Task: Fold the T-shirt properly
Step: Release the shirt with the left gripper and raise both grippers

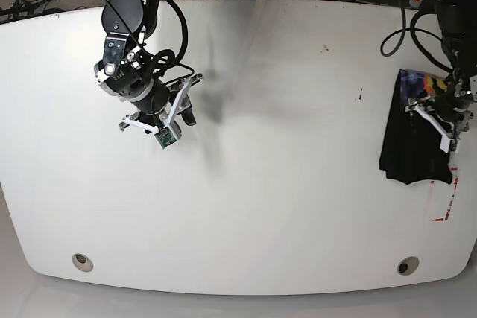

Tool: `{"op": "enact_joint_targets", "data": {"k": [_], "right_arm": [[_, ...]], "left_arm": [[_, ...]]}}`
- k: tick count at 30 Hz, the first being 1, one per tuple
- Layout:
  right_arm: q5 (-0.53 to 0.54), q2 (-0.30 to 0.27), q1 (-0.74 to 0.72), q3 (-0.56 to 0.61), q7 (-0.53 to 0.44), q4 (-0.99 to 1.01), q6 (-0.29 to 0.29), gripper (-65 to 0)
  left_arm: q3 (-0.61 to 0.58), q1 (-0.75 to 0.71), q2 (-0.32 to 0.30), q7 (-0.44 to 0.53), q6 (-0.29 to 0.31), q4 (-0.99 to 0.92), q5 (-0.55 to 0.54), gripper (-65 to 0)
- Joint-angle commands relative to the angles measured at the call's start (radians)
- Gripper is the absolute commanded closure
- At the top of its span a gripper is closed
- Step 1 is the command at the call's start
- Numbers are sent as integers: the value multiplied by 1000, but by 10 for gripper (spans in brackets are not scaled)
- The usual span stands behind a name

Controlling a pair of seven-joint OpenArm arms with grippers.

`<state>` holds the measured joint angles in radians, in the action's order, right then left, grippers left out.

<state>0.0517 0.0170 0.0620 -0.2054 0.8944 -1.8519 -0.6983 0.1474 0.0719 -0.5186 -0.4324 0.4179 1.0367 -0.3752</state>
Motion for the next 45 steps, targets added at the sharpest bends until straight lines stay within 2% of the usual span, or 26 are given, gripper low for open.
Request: {"op": "enact_joint_targets", "data": {"k": [1, 9, 12, 17, 20, 25, 27, 32, 34, 37, 40, 43, 45], "right_arm": [[14, -2, -14, 1, -22, -22, 0, -174], [14, -2, -1, -2, -22, -53, 0, -174], [14, -2, 12, 2, -24, -68, 0, -174], [4, -2, 15, 1, -25, -73, 0, -174], [1, -4, 15, -6, -34, -73, 0, -174], [-56, -30, 14, -32, -160, -62, 0, -174], [-94, -30, 15, -47, -234, -38, 0, -174], [-191, -30, 17, -145, -519, 67, 0, -176], [-201, -30, 17, -182, -630, 126, 0, -176], [-209, -36, 17, -231, -792, 229, 0, -176], [-209, -64, 54, -254, -900, 291, 0, -176], [-203, -87, 121, -254, -958, 303, 84, -178], [-201, -87, 170, -256, -989, 297, 107, -176]], "left_arm": [[90, -51, -85, -76, 25, -31, 51, -499], [252, -157, -186, -75, 120, -22, 51, -499], [312, -169, -188, -76, 151, 35, 51, -499], [370, -225, -180, -84, 154, 265, 51, -499], [363, -237, -127, -84, 151, 400, 54, -499], [306, -215, 15, -62, 19, 568, 176, -499], [263, -188, 91, -16, -27, 581, 238, -499], [214, -223, 271, 217, -93, 581, 350, -499], [180, -254, 320, 318, -121, 580, 385, -499], [105, -315, 369, 433, -181, 584, 445, -499], [24, -412, 395, 511, -267, 612, 486, -499], [-42, -528, 397, 559, -350, 681, 496, -499], [-62, -596, 397, 561, -388, 735, 496, -499]]}}
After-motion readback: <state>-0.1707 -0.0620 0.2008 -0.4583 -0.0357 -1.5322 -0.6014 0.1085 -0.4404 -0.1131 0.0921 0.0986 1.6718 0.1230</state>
